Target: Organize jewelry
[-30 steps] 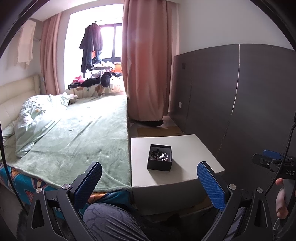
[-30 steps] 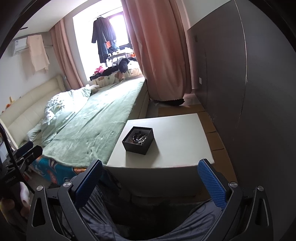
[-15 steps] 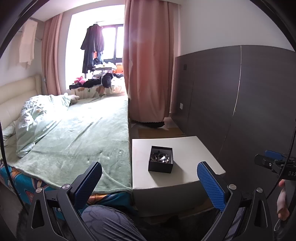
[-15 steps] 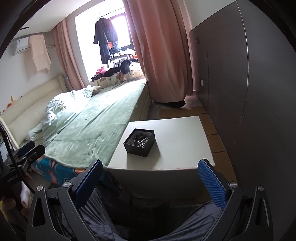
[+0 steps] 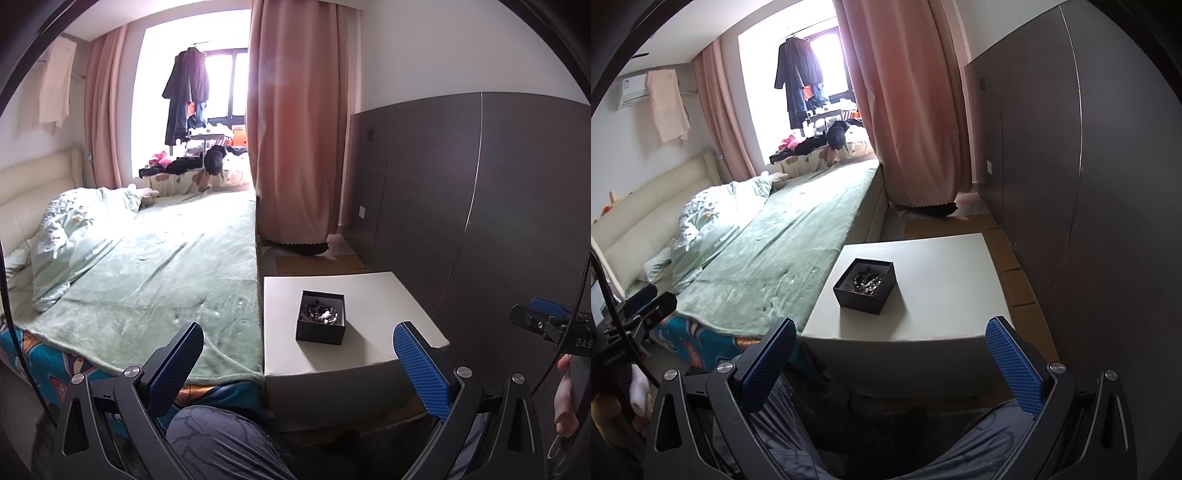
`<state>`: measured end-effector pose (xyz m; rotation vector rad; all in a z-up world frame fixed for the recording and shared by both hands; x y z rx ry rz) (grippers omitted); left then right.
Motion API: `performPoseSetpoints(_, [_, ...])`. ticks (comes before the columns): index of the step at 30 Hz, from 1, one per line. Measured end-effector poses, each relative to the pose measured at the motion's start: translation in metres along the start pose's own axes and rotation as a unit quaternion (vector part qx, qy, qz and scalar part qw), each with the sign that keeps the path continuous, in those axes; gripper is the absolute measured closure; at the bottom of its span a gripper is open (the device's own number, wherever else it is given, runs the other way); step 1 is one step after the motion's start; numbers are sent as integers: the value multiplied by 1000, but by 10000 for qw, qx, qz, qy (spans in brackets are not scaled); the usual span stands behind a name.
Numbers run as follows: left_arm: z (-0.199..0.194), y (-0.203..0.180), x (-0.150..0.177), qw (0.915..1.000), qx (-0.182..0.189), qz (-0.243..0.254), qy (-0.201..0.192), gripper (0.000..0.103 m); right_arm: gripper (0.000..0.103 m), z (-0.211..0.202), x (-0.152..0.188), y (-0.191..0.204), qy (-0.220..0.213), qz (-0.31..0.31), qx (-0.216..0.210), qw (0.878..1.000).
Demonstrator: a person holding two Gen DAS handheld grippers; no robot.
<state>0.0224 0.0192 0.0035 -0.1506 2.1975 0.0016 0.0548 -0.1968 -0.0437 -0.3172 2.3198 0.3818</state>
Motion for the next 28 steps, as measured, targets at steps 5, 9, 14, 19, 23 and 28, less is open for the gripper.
performPoseSetpoints(5, [-1, 0, -1, 10000, 12, -6, -8, 0, 0, 0, -1, -1, 5, -17, -2, 10000])
performPoseSetpoints(9, [-1, -1, -2, 10000, 7, 5, -7, 0, 0, 0, -1, 0, -2, -8, 1, 10000])
performPoseSetpoints(14, [0, -2, -2, 10000, 14, -21, -4, 0, 0, 0, -2, 0, -9, 2, 13, 10000])
performPoseSetpoints(19, [3, 0, -3, 10000, -33, -51, -15, 1, 0, 4, -2, 0, 67, 0, 57, 10000])
performPoseSetpoints(23, [5, 0, -4, 10000, -22, -53, -5, 0, 0, 10, -4, 0, 117, -5, 69, 9999])
performPoseSetpoints(28, [12, 3, -7, 10000, -34, -76, 18, 0, 0, 20, -8, 0, 188, -15, 67, 9998])
Point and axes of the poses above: each gripper's, at about its wrist camera, not at the fingertips, and z roughly the way its jaws point, y to its left, x to its underside, the point moved 8 cm from there along z, roughly the way its jaws point, and after that the axes turned 10 degrees about y, right-handed, at the moved point
